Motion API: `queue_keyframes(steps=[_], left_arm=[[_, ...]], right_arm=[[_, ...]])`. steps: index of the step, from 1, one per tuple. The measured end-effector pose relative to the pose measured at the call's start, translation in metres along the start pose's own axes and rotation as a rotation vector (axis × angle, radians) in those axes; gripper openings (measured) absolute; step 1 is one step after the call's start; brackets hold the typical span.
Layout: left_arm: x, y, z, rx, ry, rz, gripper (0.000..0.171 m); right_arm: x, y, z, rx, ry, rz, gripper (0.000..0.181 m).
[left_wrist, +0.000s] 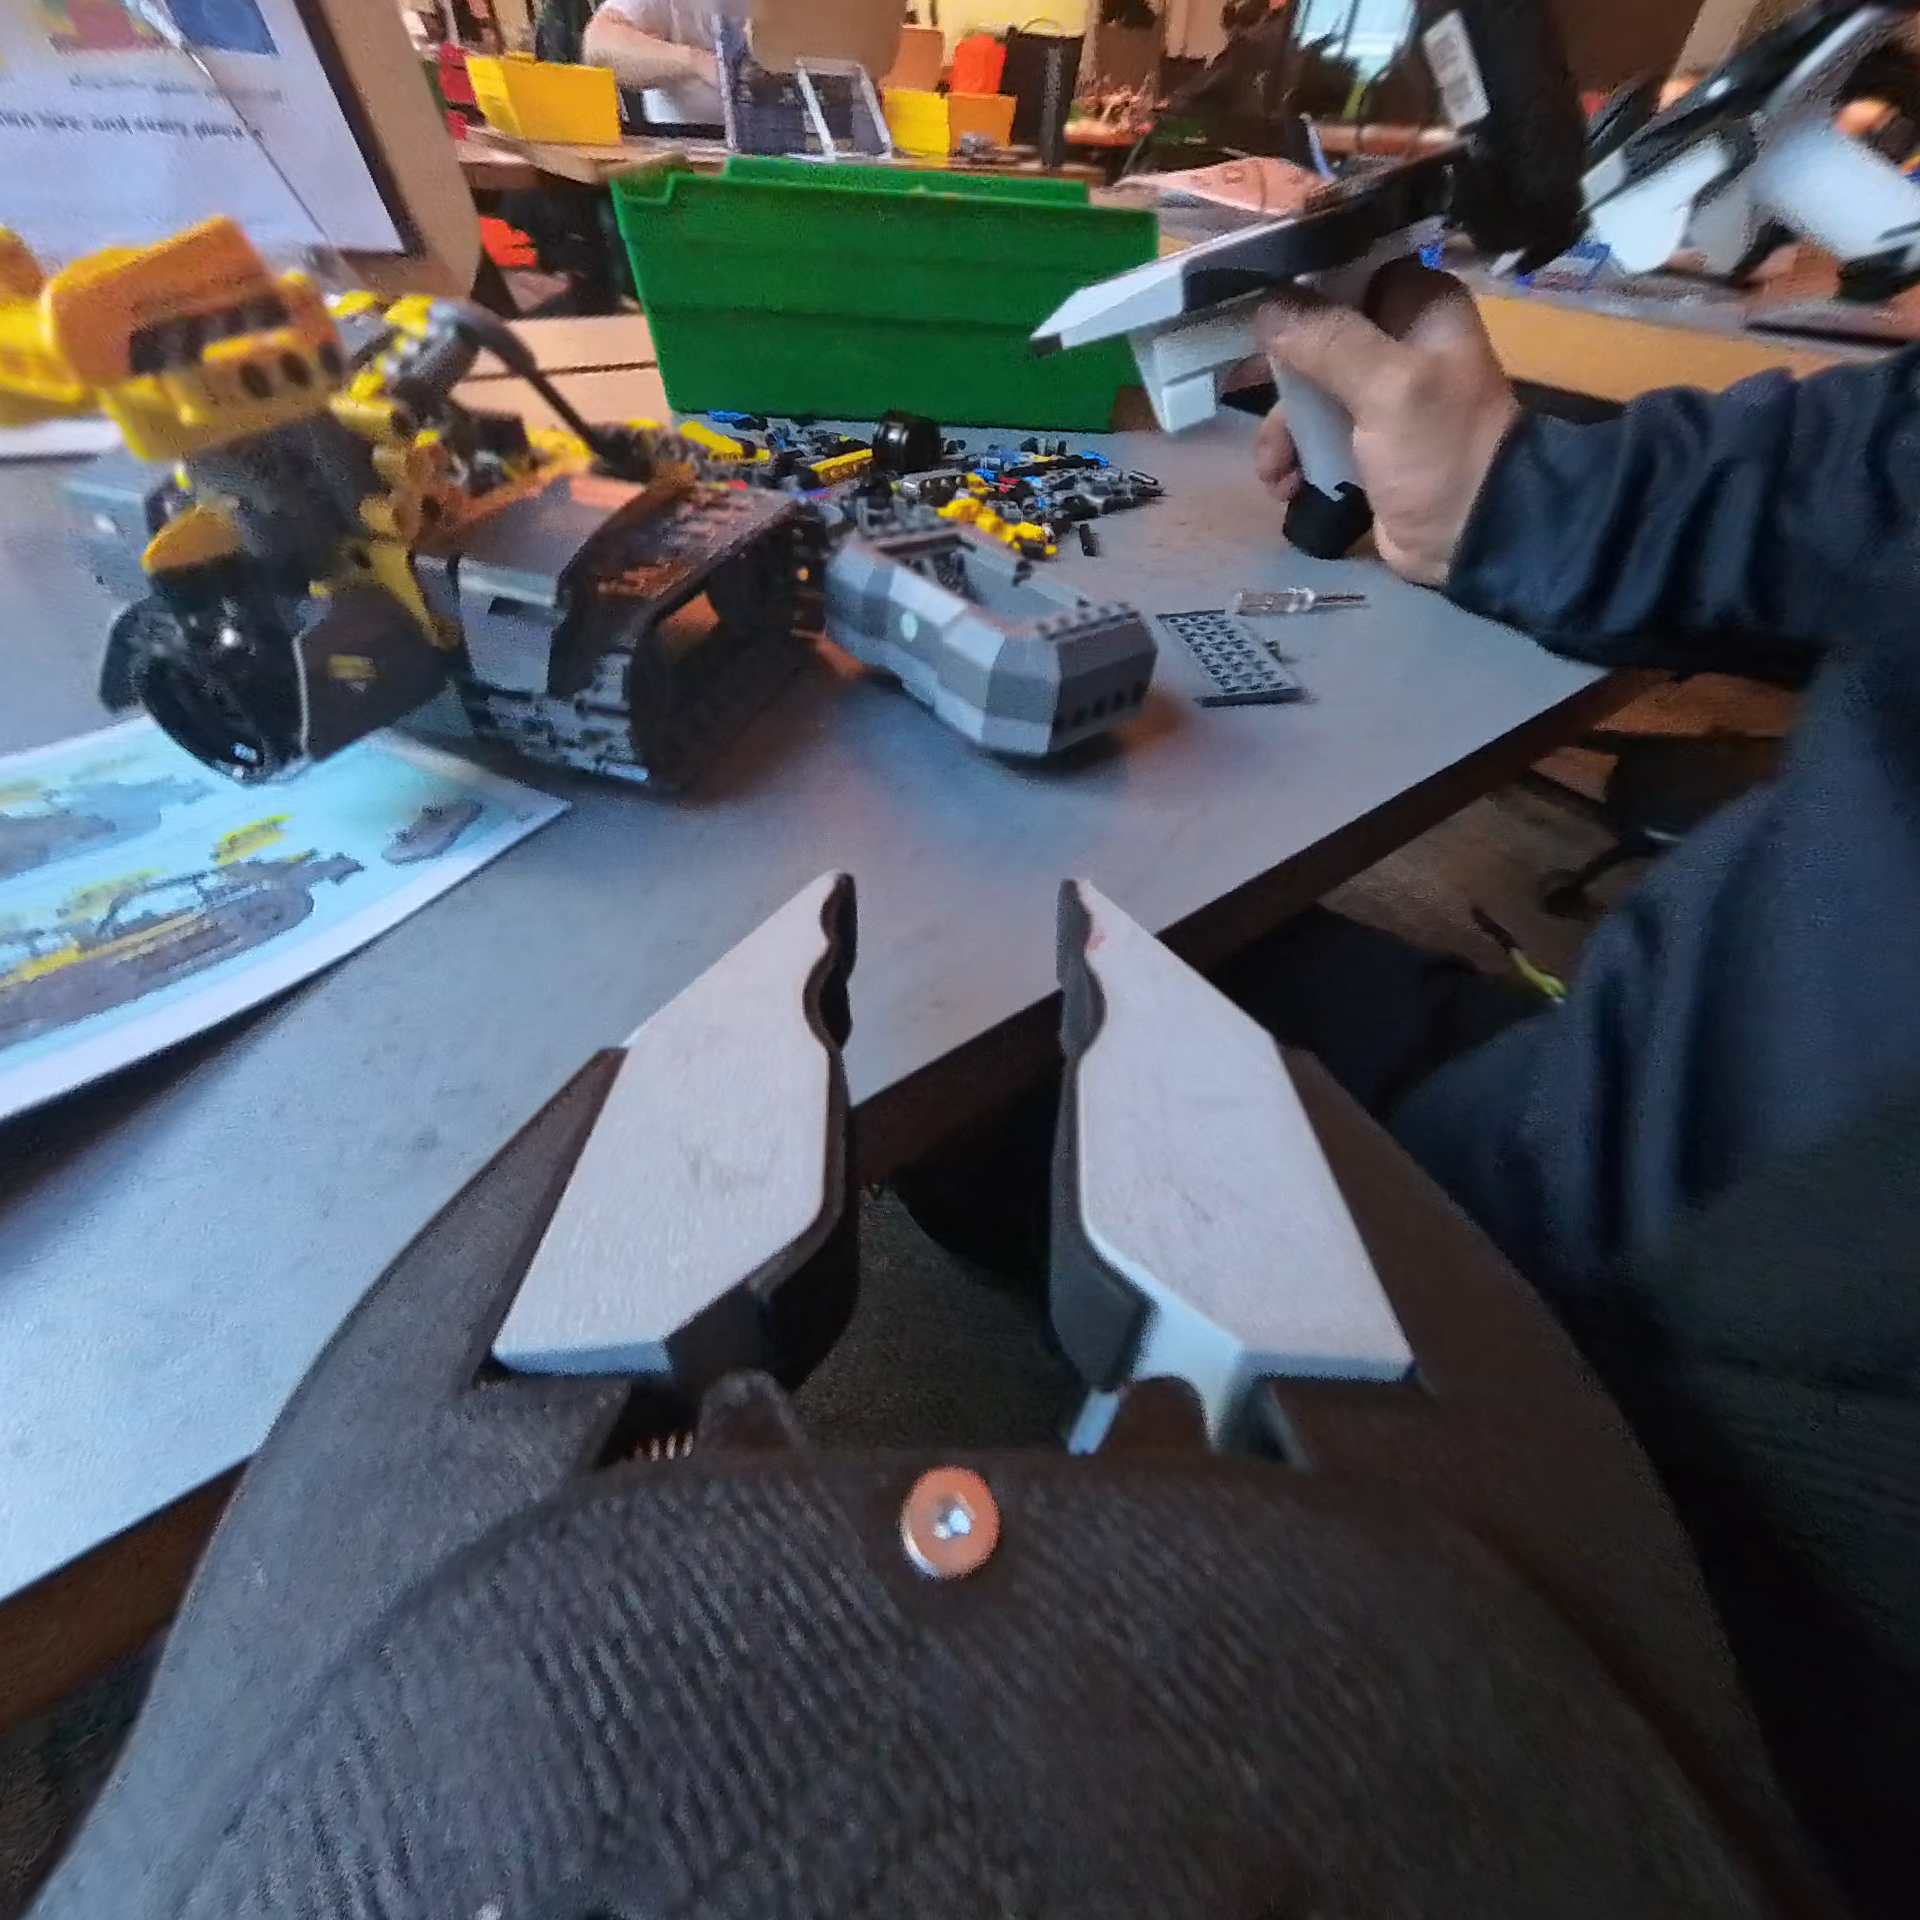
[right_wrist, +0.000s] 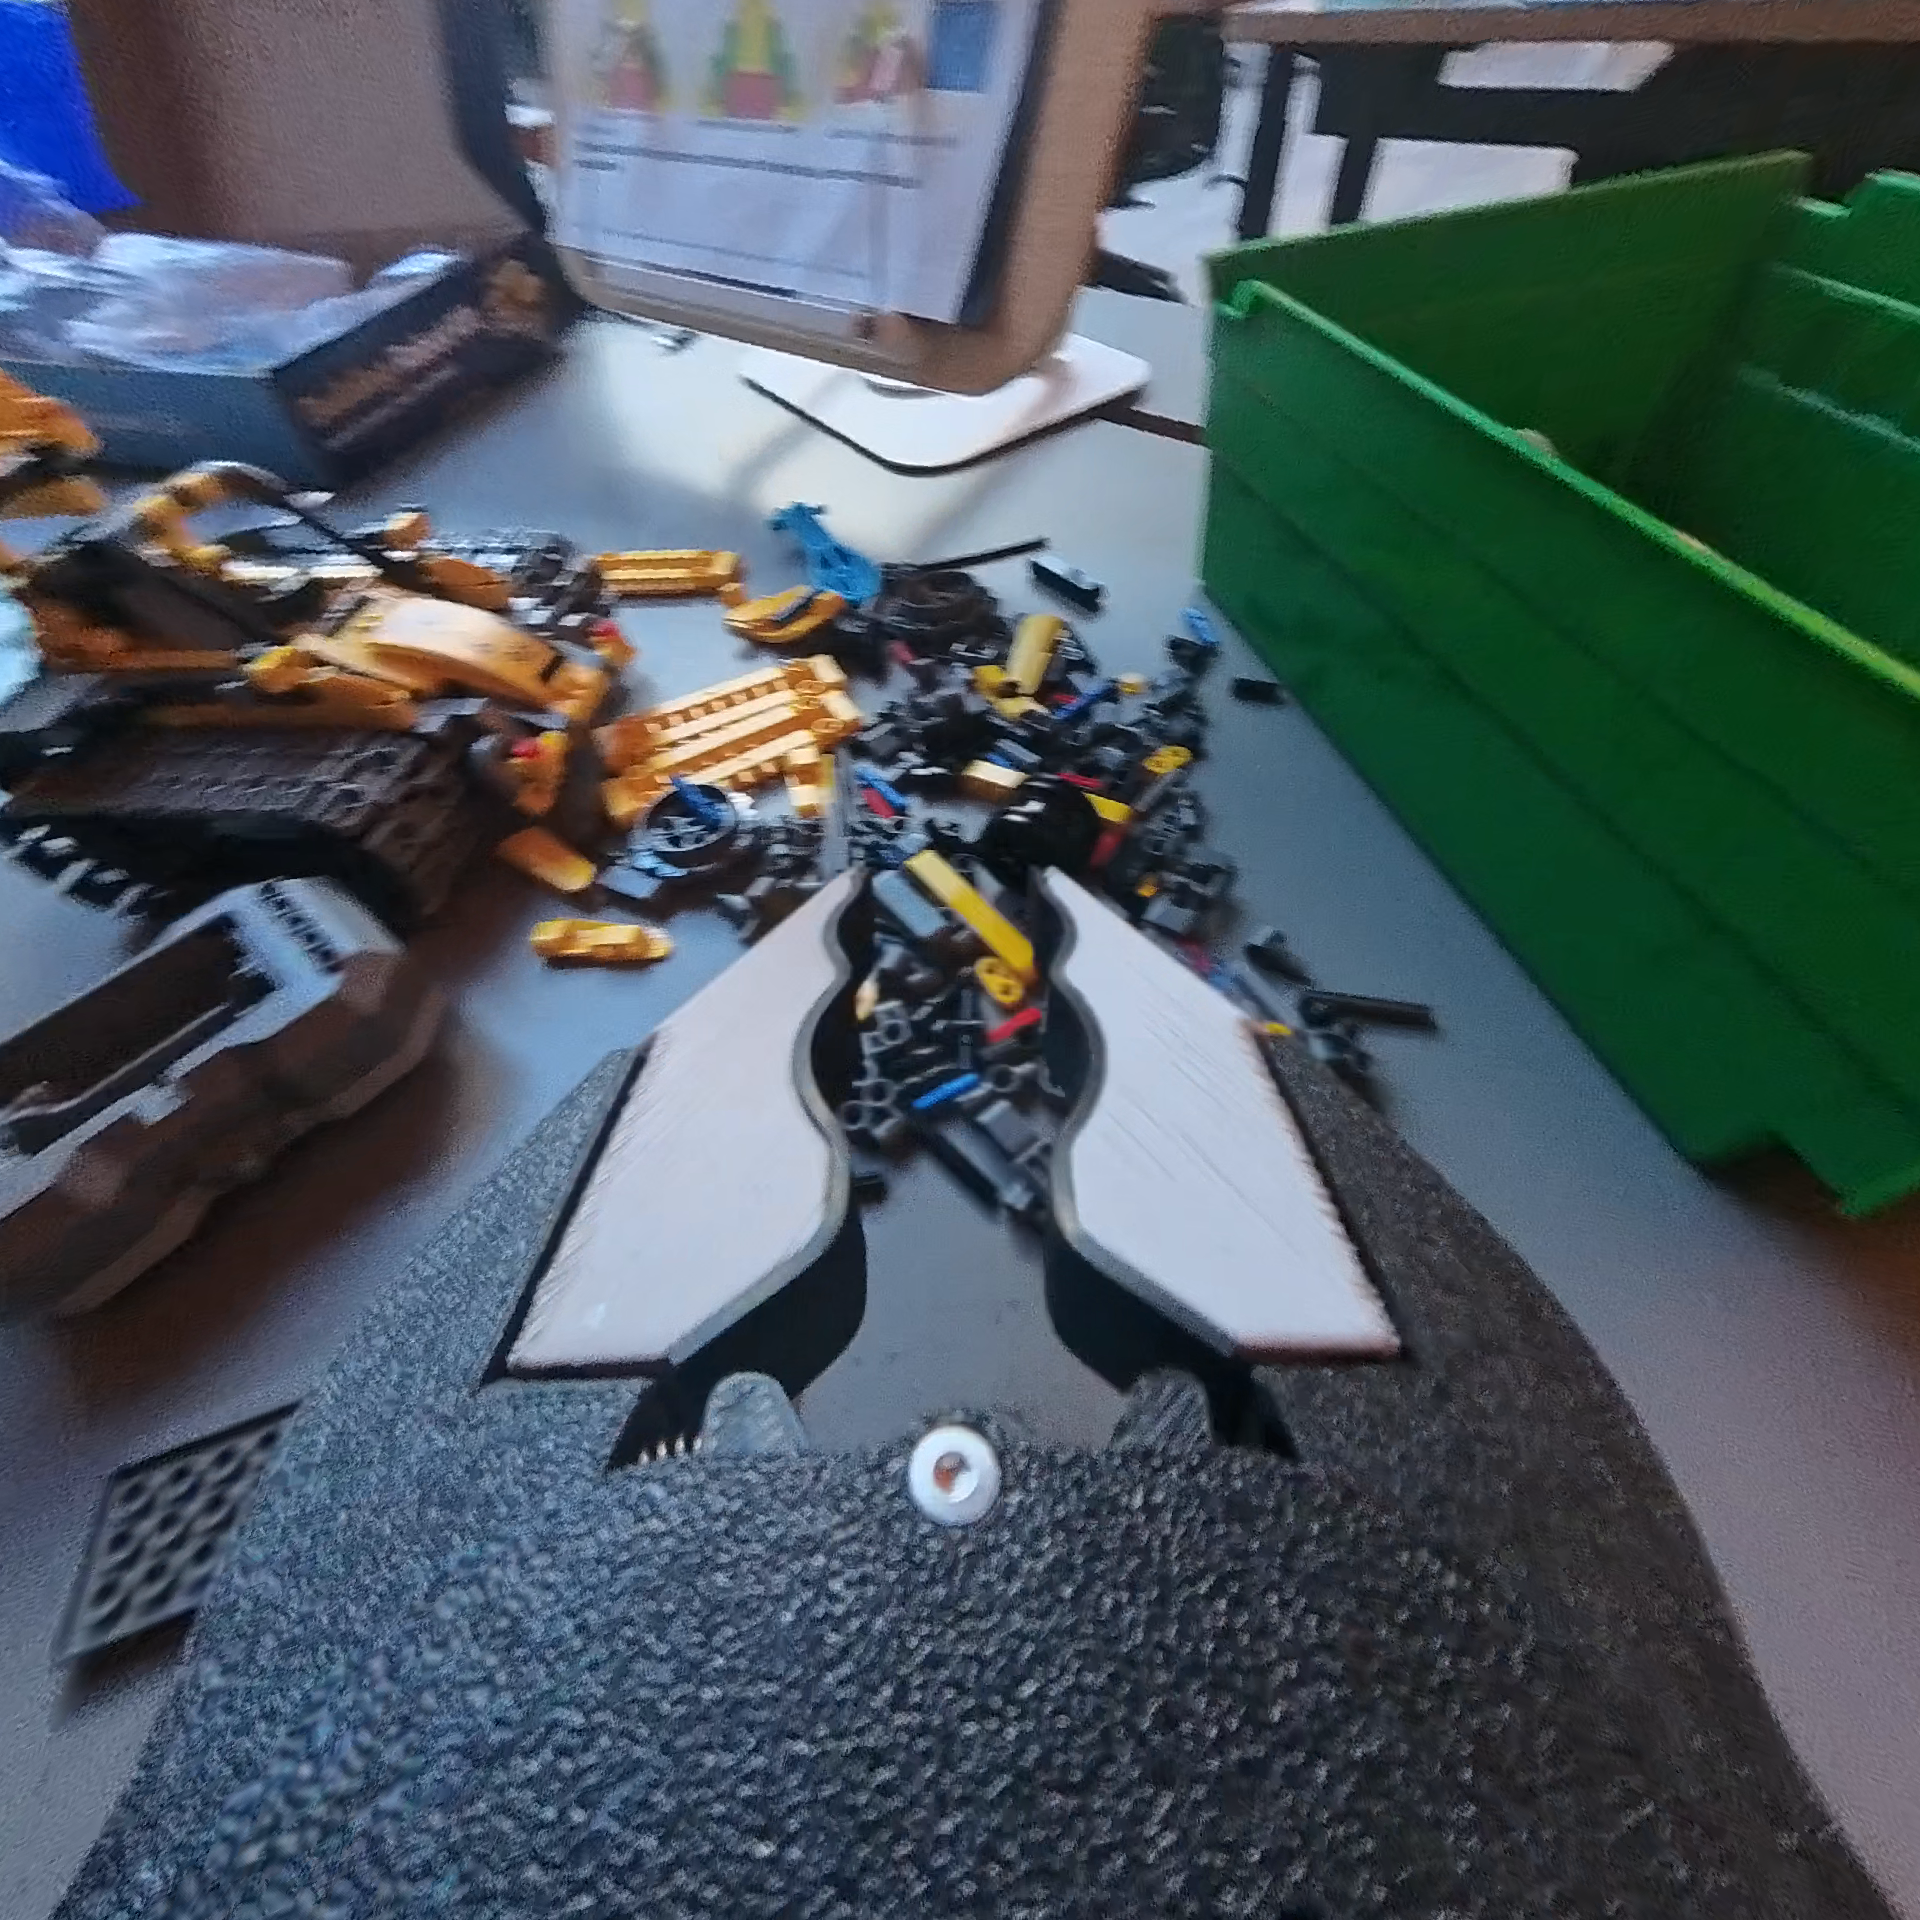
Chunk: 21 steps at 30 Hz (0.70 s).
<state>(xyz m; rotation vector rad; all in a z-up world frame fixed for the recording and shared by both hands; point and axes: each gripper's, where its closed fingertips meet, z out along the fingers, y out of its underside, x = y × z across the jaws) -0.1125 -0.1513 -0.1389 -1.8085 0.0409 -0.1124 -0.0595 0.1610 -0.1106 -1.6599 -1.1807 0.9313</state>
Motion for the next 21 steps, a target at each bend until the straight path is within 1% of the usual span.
queue_keyframes(steps=[2, 4, 6, 8, 12, 15, 17, 19, 21], left_arm=[[-0.01, 0.011, -0.008, -0.005, 0.044, -0.01, 0.033], [-0.026, 0.017, -0.02, -0.002, 0.058, 0.007, 0.031], [-0.042, 0.013, -0.033, 0.037, 0.084, -0.022, 0.03], [-0.049, 0.005, -0.042, 0.069, 0.139, -0.047, 0.03], [-0.064, -0.002, -0.049, 0.025, 0.122, 0.058, 0.034], [-0.066, -0.006, -0.049, -0.007, 0.164, 0.128, 0.035], [-0.063, -0.011, -0.047, -0.007, 0.194, 0.191, 0.033], [-0.058, -0.015, -0.046, 0.015, 0.253, 0.19, 0.032], [-0.058, -0.012, -0.043, 0.018, 0.295, 0.149, 0.033]], right_arm=[[0.013, 0.004, 0.003, -0.032, 0.068, 0.02, 0.036], [0.022, 0.007, 0.004, -0.051, 0.123, 0.026, 0.042], [0.03, 0.008, 0.003, -0.063, 0.183, 0.014, 0.045], [0.035, 0.011, 0.004, -0.084, 0.219, 0.003, 0.045], [0.04, 0.011, 0.003, -0.093, 0.273, -0.04, 0.047], [0.044, 0.007, -0.001, -0.072, 0.324, -0.078, 0.046], [0.044, 0.002, -0.004, -0.046, 0.347, -0.108, 0.041], [0.043, -0.004, -0.009, -0.011, 0.362, -0.131, 0.038], [0.043, -0.008, -0.013, 0.019, 0.369, -0.131, 0.036]])
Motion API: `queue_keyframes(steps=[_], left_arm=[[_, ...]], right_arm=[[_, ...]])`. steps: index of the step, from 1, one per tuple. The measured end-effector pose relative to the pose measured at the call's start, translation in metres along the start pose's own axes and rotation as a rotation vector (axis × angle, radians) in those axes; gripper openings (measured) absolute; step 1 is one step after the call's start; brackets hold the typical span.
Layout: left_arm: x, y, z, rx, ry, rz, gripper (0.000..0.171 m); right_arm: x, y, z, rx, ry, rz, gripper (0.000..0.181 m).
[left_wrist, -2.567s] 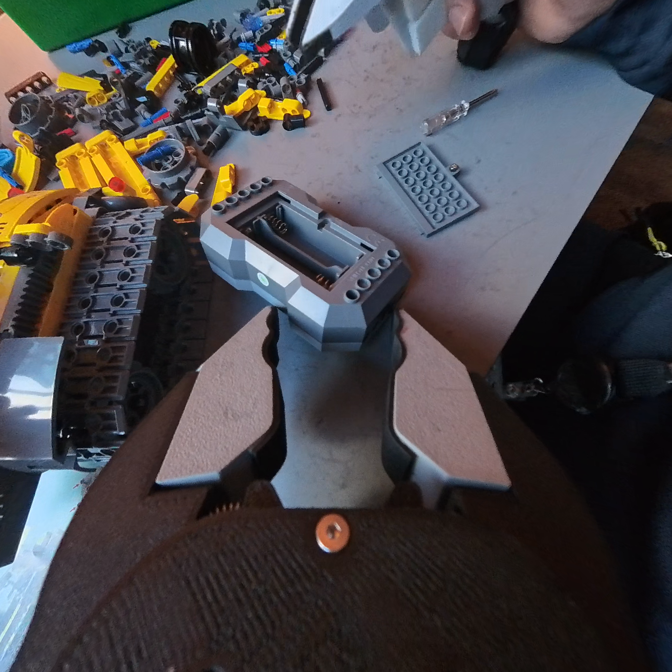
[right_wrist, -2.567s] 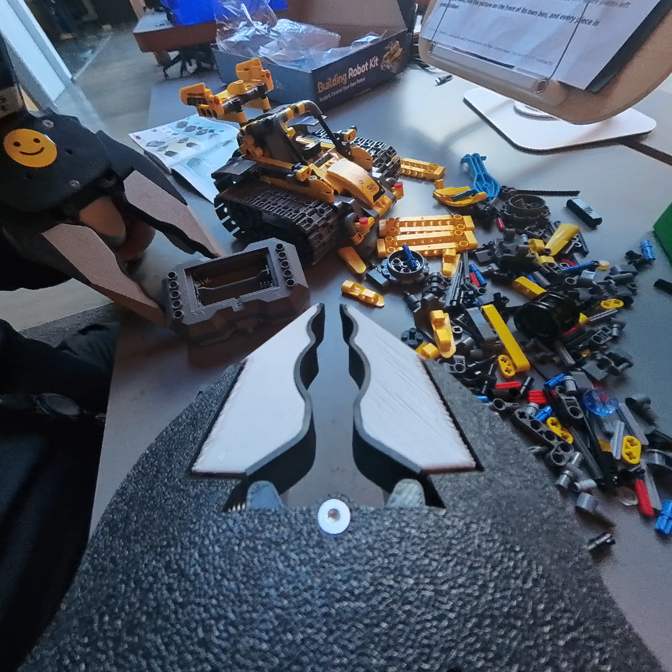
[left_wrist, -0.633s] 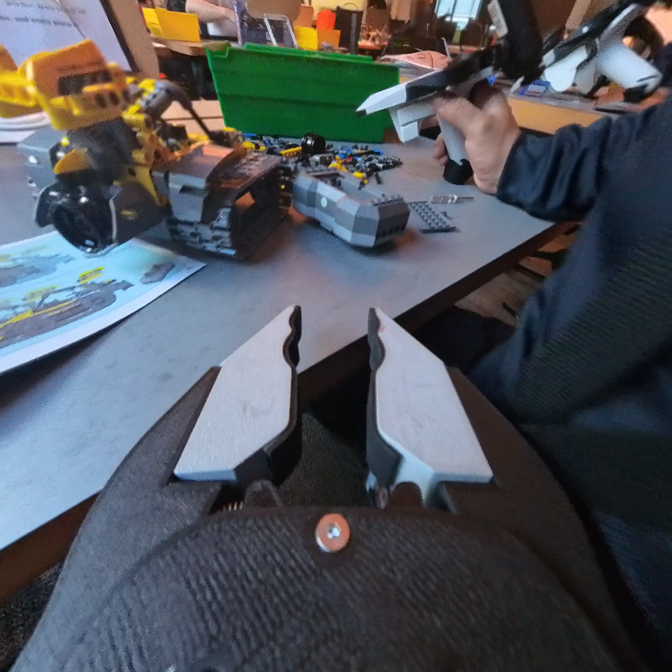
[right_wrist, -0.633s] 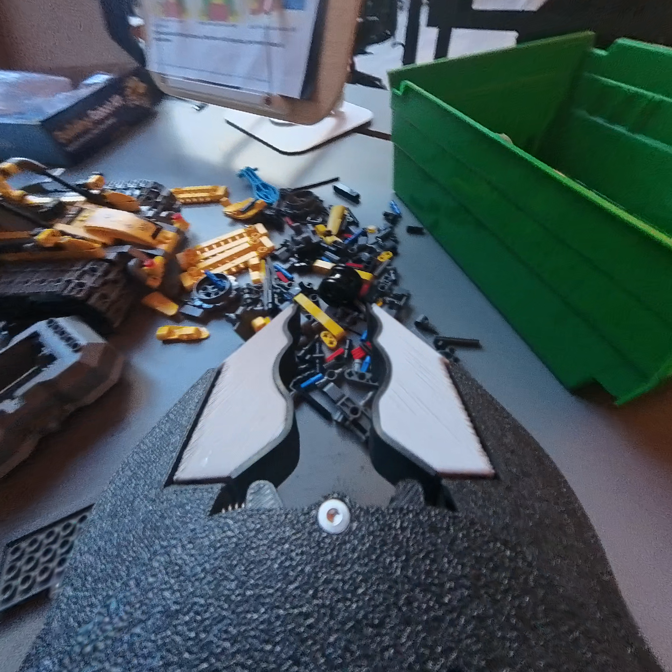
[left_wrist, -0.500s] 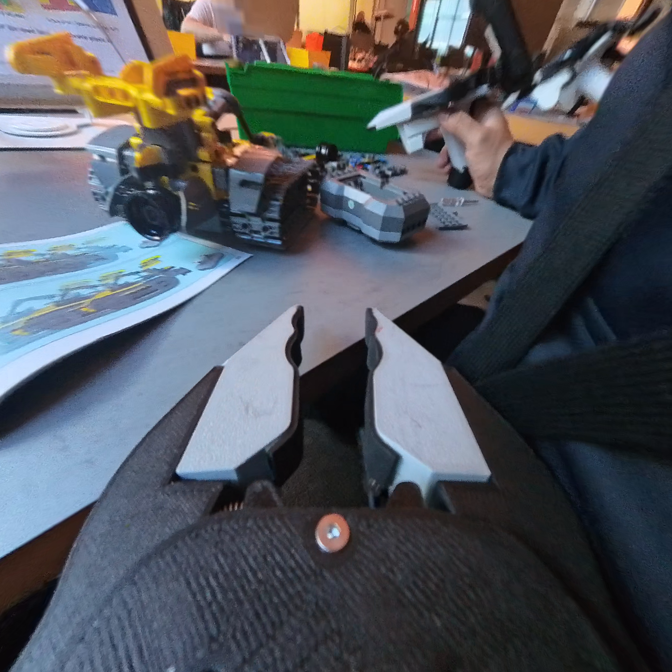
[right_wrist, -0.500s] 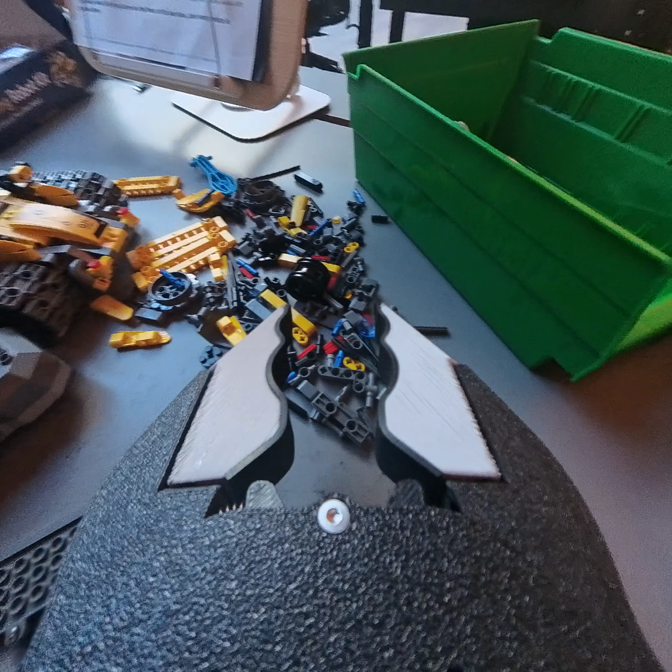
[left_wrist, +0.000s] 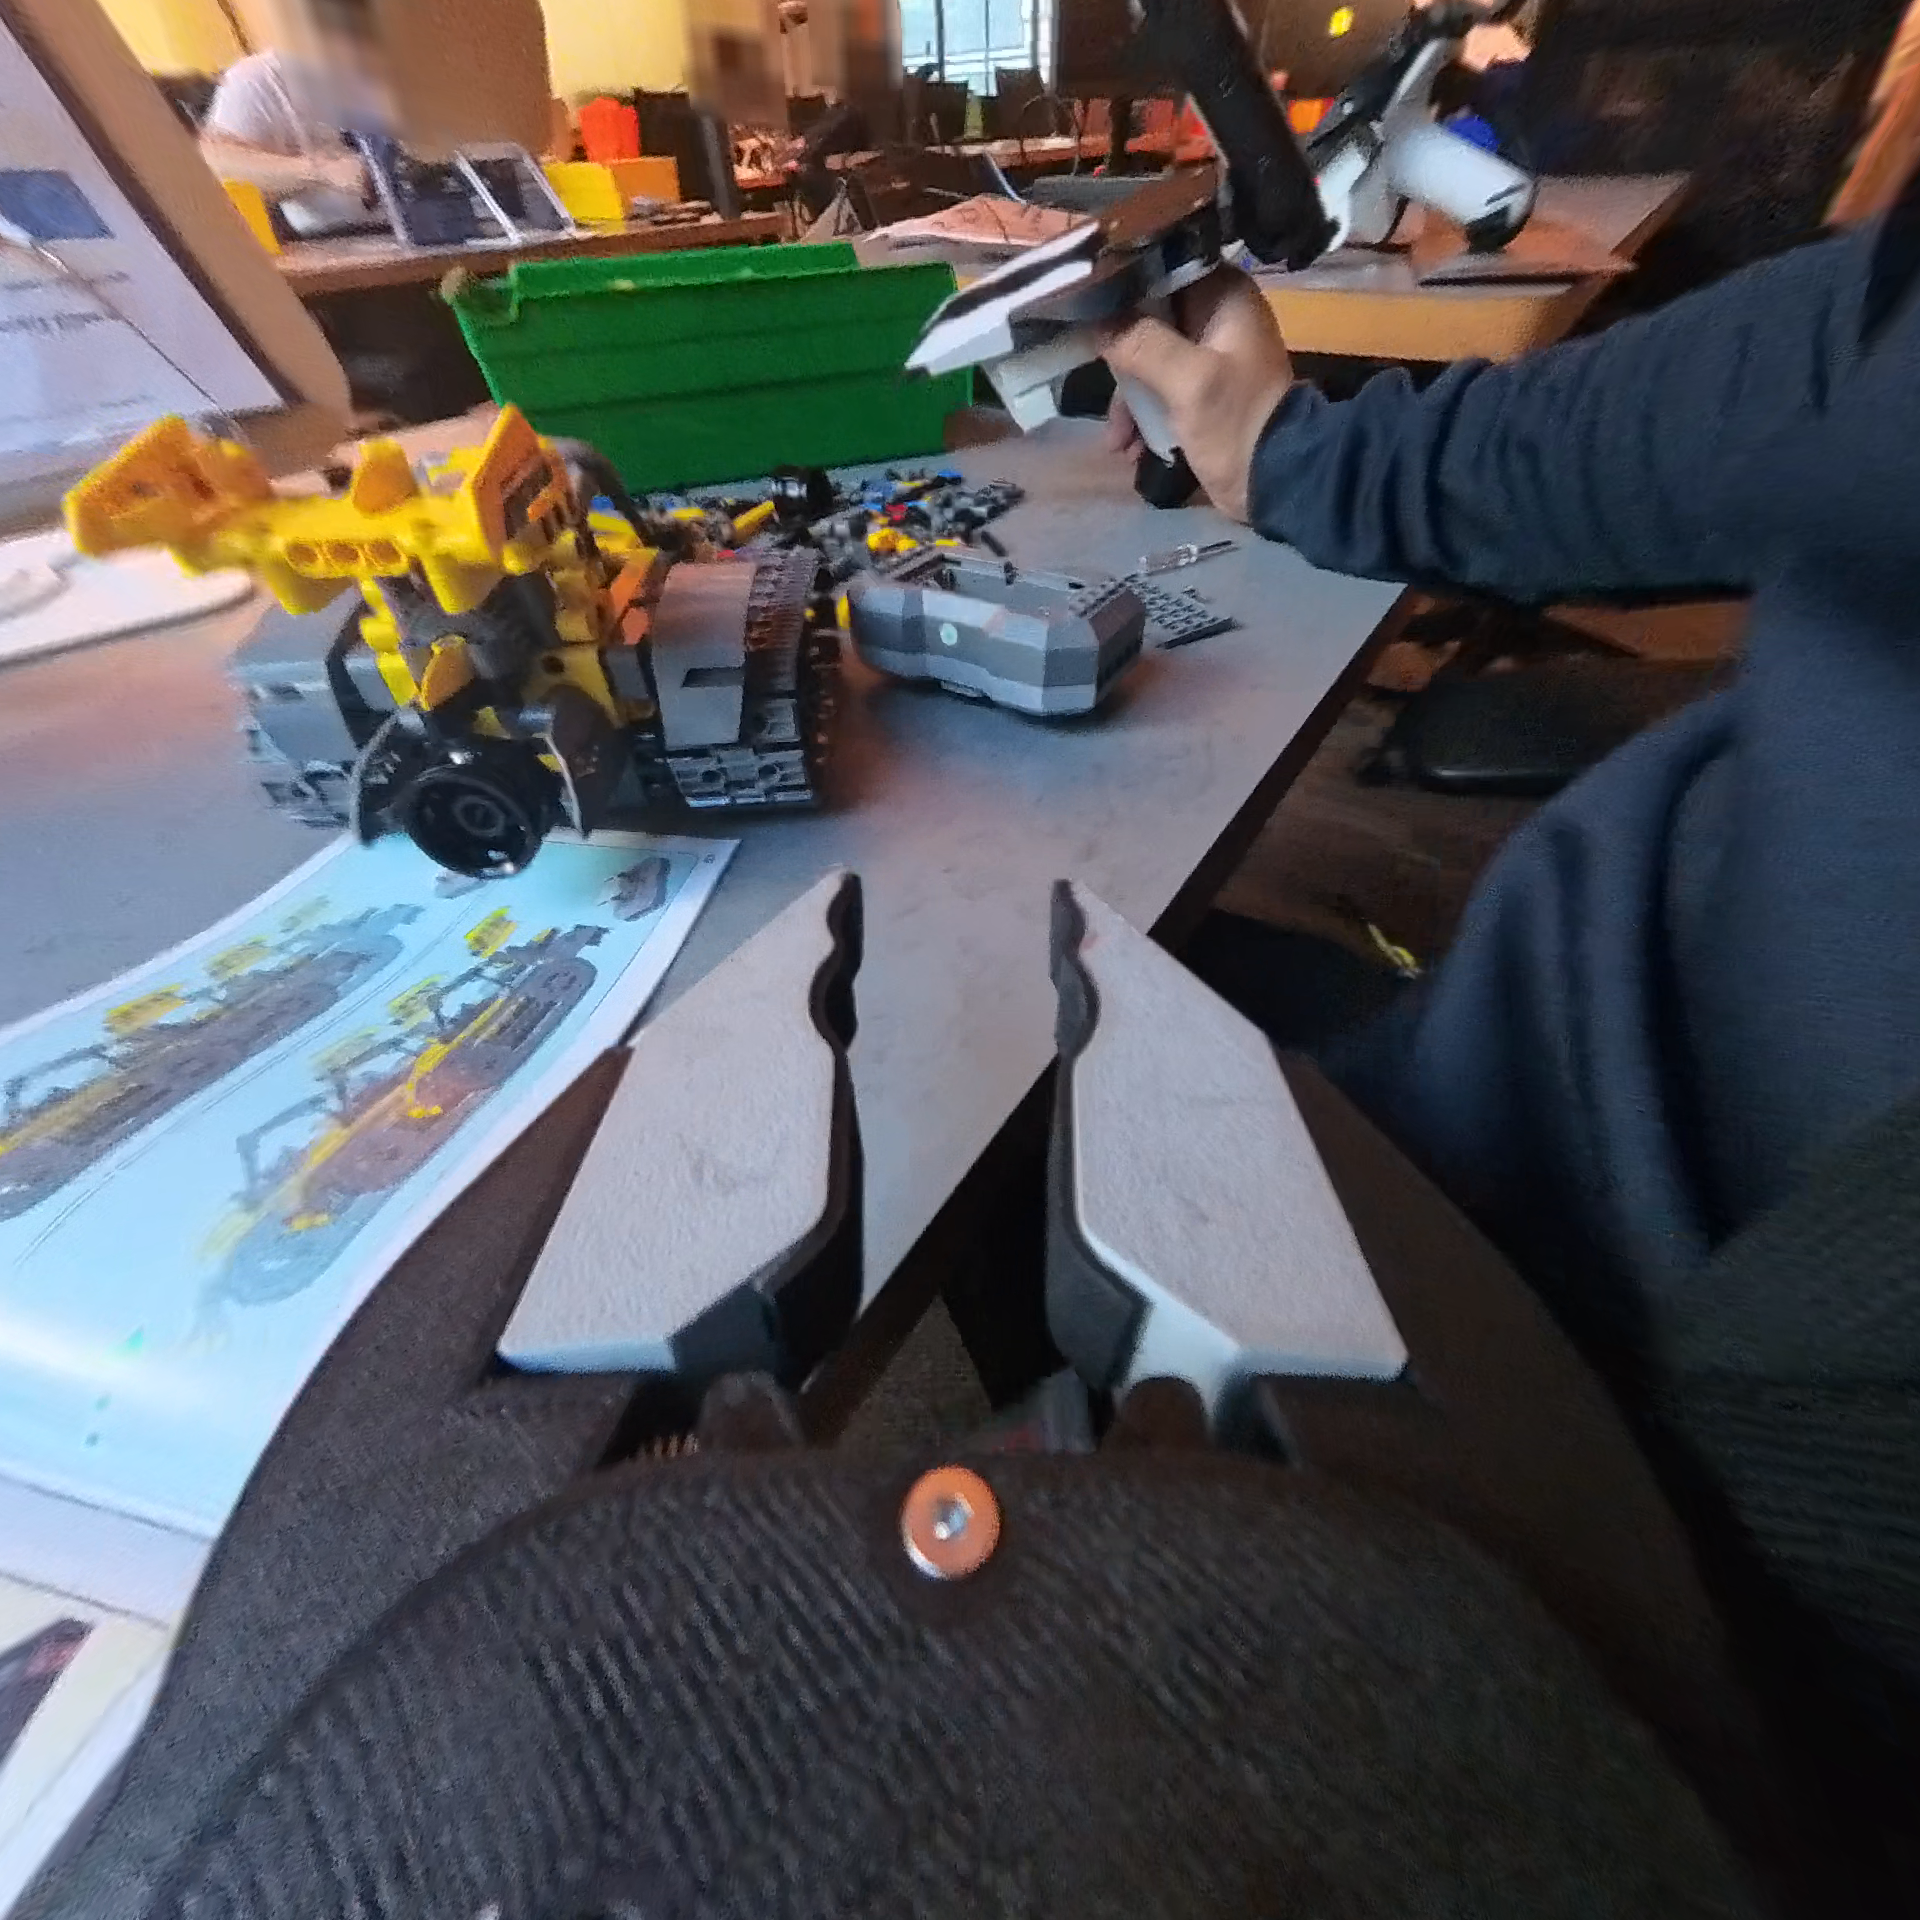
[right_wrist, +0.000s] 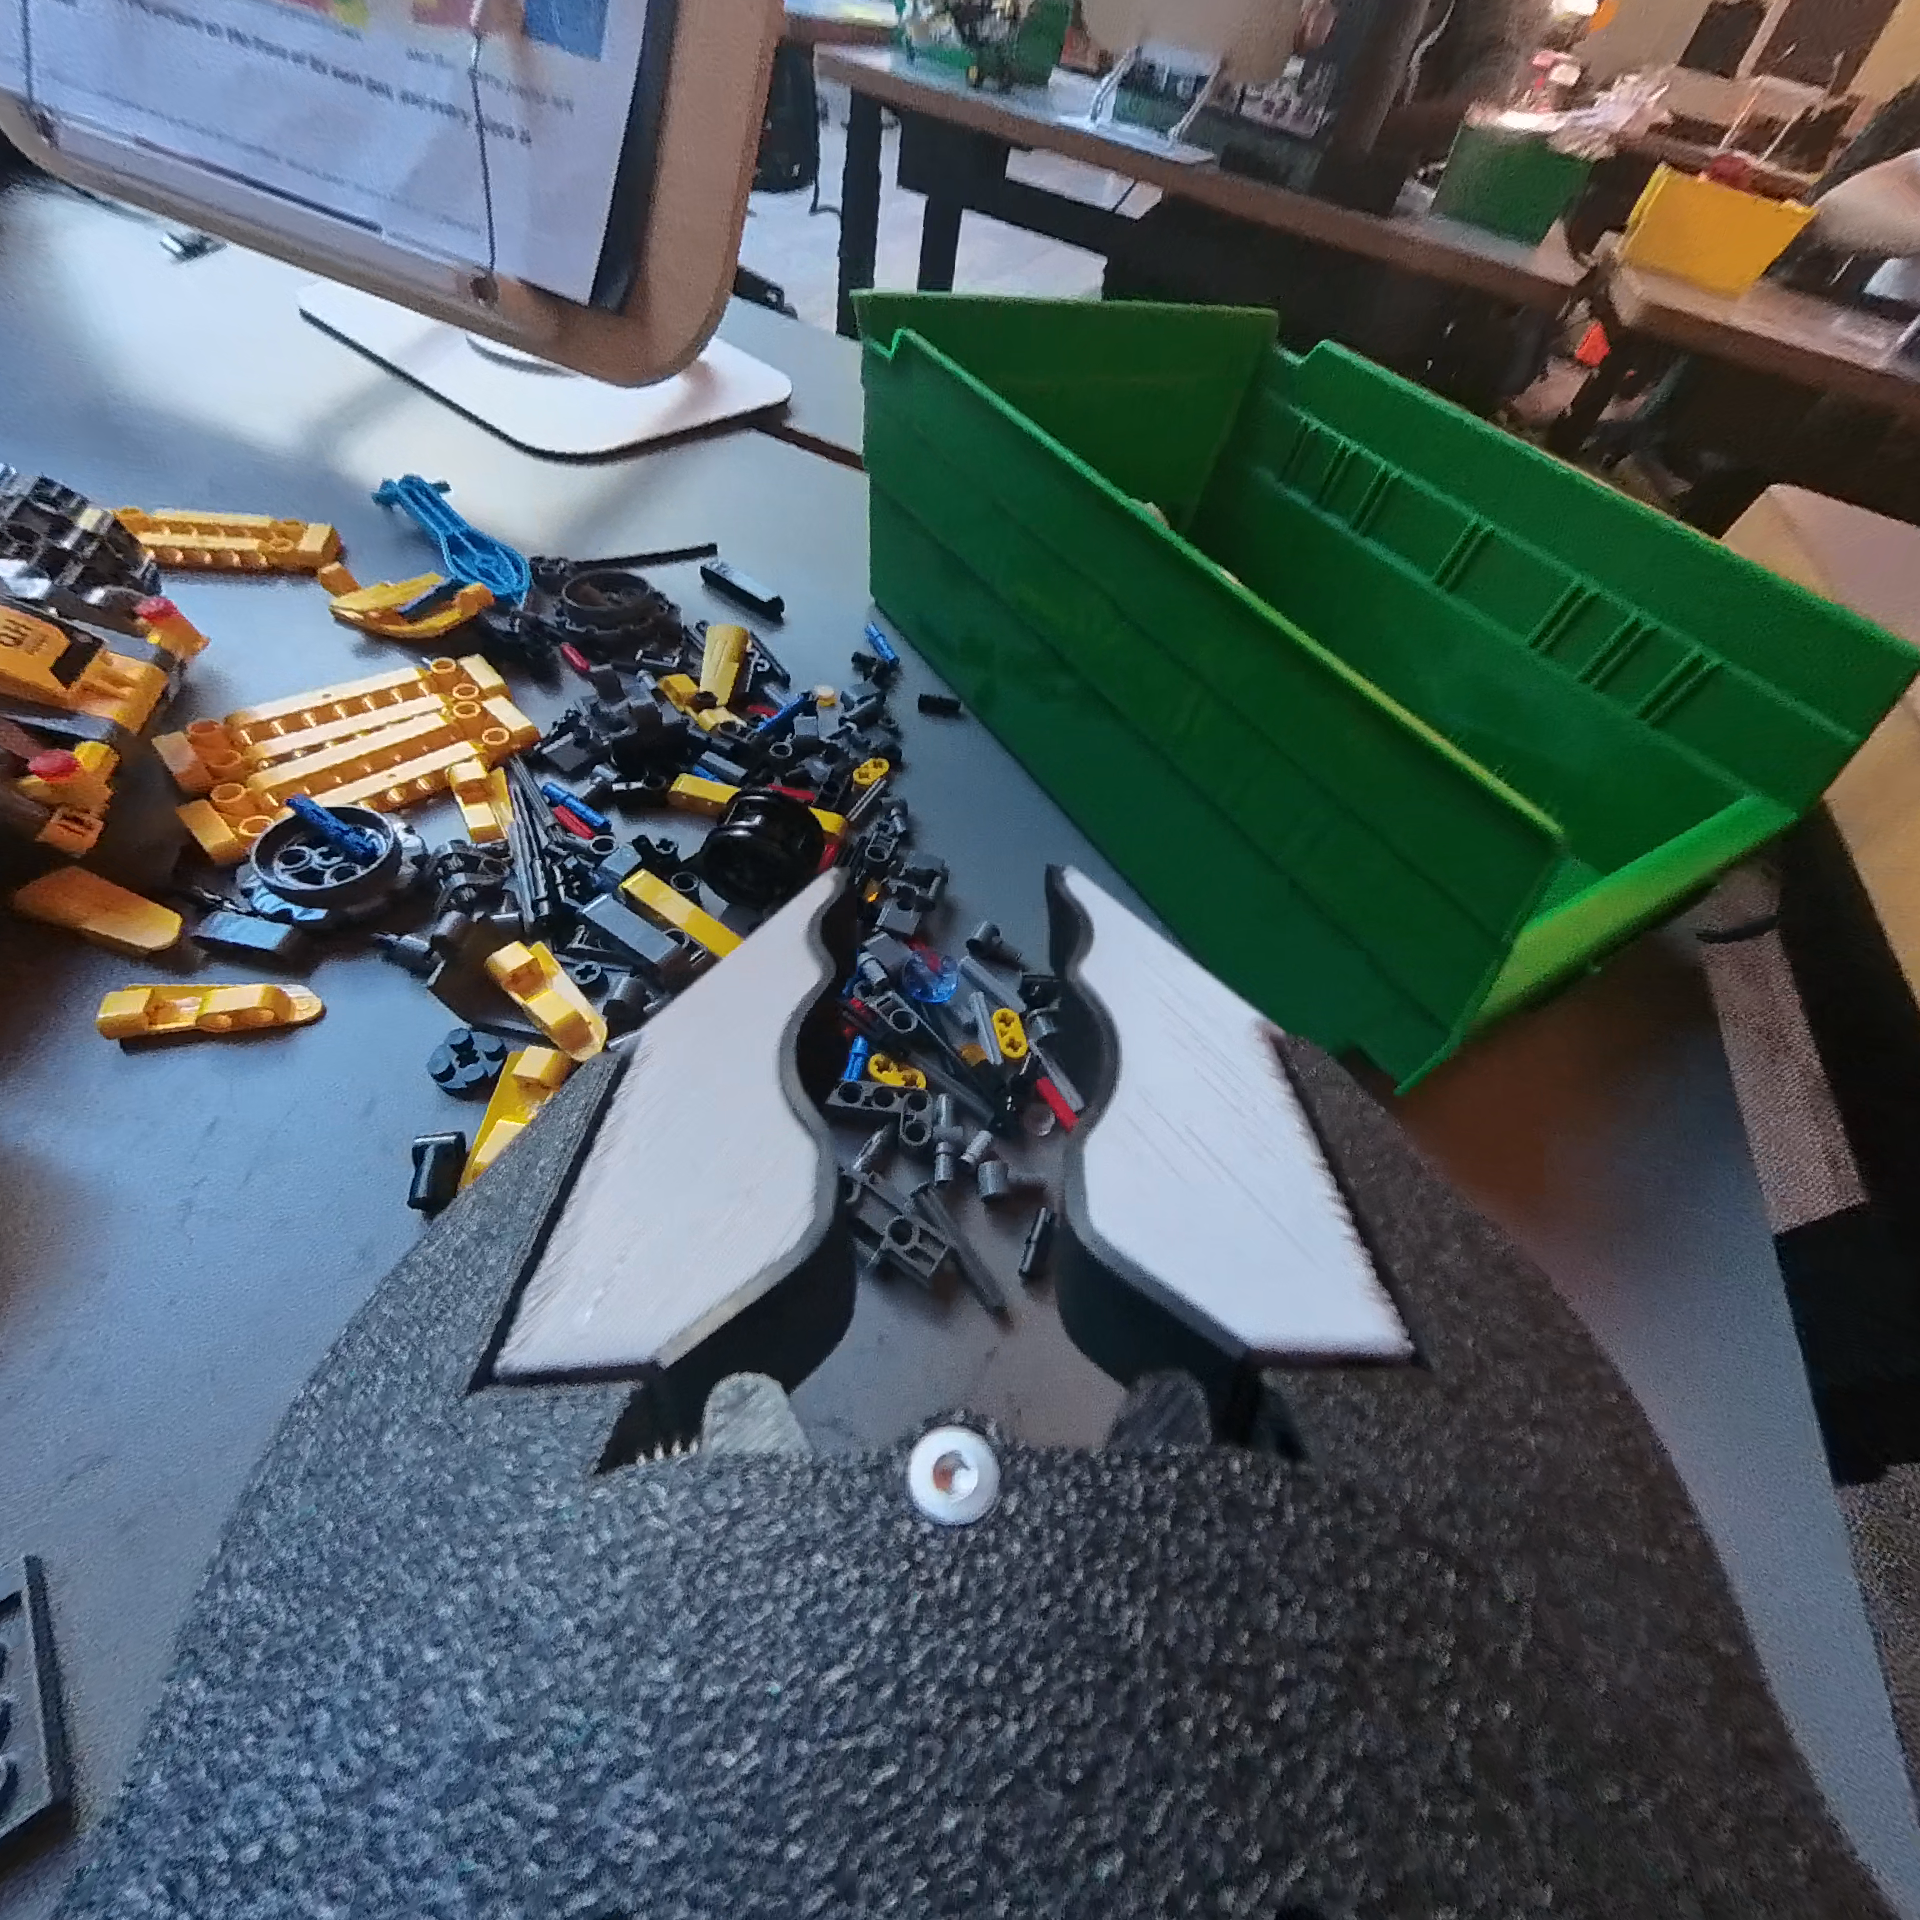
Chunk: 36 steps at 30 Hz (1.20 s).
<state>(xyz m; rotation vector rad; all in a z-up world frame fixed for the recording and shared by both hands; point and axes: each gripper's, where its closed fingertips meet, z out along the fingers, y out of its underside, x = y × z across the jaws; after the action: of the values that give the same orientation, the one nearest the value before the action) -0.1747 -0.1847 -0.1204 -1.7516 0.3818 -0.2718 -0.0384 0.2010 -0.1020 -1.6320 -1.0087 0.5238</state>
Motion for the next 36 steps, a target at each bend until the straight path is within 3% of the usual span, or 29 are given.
queue_keyframes(steps=[4, 14, 18, 23, 32, 36], left_arm=[[0.007, 0.017, -0.003, -0.022, 0.078, -0.117, 0.033], [0.034, 0.033, -0.008, -0.086, 0.141, -0.143, 0.035], [0.02, 0.043, -0.015, -0.119, 0.096, -0.056, 0.033], [0.01, 0.048, -0.027, -0.111, 0.134, -0.105, 0.029], [-0.031, 0.034, -0.06, -0.001, 0.08, -0.164, 0.032], [-0.044, 0.031, -0.072, 0.045, 0.088, -0.203, 0.025]], right_arm=[[0.006, -0.003, -0.006, 0.031, 0.005, 0.041, 0.036], [-0.001, 0.013, 0.007, -0.078, -0.001, -0.017, 0.039], [-0.001, 0.018, 0.011, -0.109, 0.018, -0.047, 0.039], [0.01, 0.02, 0.011, -0.119, 0.054, -0.001, 0.041], [0.031, 0.029, 0.011, -0.17, 0.178, 0.012, 0.043], [0.034, 0.034, 0.013, -0.207, 0.205, 0.004, 0.044]])
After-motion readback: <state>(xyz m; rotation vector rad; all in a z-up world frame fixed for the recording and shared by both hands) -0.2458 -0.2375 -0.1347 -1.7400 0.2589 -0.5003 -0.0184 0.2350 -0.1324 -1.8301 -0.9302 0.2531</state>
